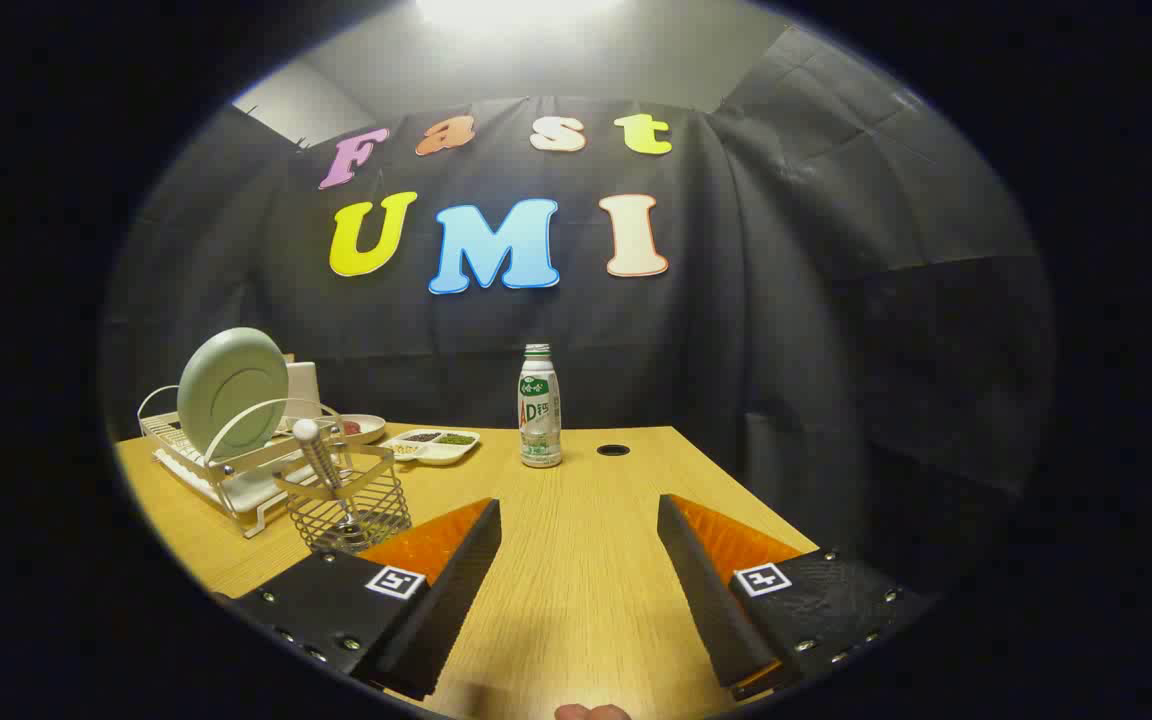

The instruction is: Take the plate from the dish rack, then take the spoon from the basket and place it into the plate.

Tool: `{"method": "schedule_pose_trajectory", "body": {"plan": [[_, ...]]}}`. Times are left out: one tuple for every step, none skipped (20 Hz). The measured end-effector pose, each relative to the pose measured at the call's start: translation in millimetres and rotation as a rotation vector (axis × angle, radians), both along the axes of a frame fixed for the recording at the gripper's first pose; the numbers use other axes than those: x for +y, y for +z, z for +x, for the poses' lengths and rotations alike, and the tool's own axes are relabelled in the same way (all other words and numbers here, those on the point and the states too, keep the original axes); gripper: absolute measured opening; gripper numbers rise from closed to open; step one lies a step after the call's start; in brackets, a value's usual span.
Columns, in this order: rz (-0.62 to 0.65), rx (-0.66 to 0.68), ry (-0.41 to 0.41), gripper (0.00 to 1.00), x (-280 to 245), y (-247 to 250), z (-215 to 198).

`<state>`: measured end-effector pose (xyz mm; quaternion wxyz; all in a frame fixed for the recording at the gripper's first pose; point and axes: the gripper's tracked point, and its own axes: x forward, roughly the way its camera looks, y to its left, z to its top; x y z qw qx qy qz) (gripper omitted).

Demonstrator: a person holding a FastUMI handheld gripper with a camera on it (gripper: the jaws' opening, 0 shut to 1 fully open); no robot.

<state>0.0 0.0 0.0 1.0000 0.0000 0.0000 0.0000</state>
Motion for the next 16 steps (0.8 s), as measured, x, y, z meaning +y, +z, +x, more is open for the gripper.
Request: {"method": "schedule_pose_trajectory", "body": {"plan": [[0.002, -0.009, -0.008, 0.97, -2.3, 3.3, 10.2], [0.003, -0.020, -0.021, 0.97, -7.0, 7.6, 23.5], [0.014, -0.029, -0.028, 0.97, -8.7, 15.3, 33.7], [0.021, -0.041, -0.031, 0.97, -9.2, 24.8, 41.7], [0.018, -0.055, -0.035, 0.97, -12.4, 38.3, 47.5], [0.010, -0.074, -0.038, 0.97, -15.6, 53.9, 50.5], [0.007, -0.087, -0.040, 0.97, -17.8, 71.3, 49.8], [0.019, -0.082, -0.040, 0.97, -17.3, 84.4, 46.3], [0.035, -0.079, -0.039, 0.97, -14.5, 98.3, 39.4], [0.038, -0.087, -0.047, 0.97, -13.8, 115.8, 32.0], [0.030, -0.093, -0.047, 0.97, -10.1, 132.0, 24.4], [0.024, -0.093, -0.044, 0.97, -2.7, 144.9, 16.0], [0.018, -0.095, -0.032, 0.97, 7.0, 159.9, 7.9], [0.011, -0.096, -0.029, 0.97, 15.8, 173.2, 0.3], [0.013, -0.097, -0.027, 0.97, 24.8, 187.3, -8.4], [0.022, -0.103, -0.022, 0.97, 36.7, 201.5, -14.7]]}}
